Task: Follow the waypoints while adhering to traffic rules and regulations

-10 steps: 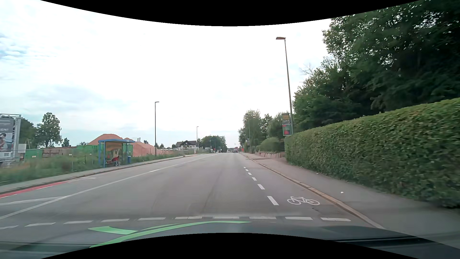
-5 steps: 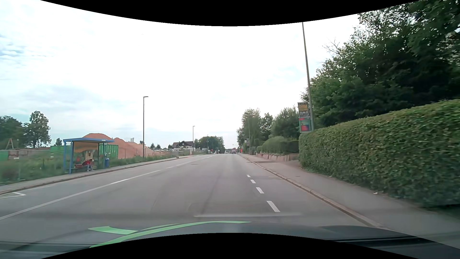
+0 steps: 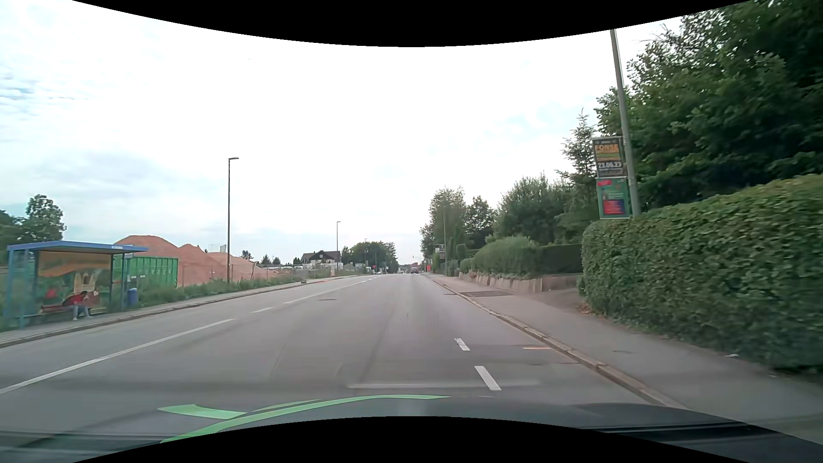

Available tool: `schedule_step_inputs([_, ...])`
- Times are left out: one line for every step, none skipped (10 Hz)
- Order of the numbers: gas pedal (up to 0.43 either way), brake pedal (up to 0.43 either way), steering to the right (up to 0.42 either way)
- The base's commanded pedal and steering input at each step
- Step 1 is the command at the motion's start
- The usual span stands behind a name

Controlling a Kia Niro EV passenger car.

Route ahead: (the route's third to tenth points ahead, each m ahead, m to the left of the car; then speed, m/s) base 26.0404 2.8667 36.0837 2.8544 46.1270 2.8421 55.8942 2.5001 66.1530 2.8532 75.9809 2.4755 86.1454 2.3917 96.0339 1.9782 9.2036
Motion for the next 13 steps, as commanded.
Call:
schedule_step_inputs([0.118,0.000,0.008])
schedule_step_inputs([0.118,0.000,0.008])
schedule_step_inputs([0.118,0.000,0.008])
schedule_step_inputs([0.118,0.000,0.008])
schedule_step_inputs([0.118,0.000,0.008])
schedule_step_inputs([0.118,0.000,0.007])
schedule_step_inputs([0.118,0.000,0.007])
schedule_step_inputs([0.118,0.000,0.007])
schedule_step_inputs([0.118,0.000,0.007])
schedule_step_inputs([0.118,0.000,0.007])
schedule_step_inputs([0.118,0.000,0.007])
schedule_step_inputs([0.118,0.000,0.006])
schedule_step_inputs([0.110,0.000,0.006])
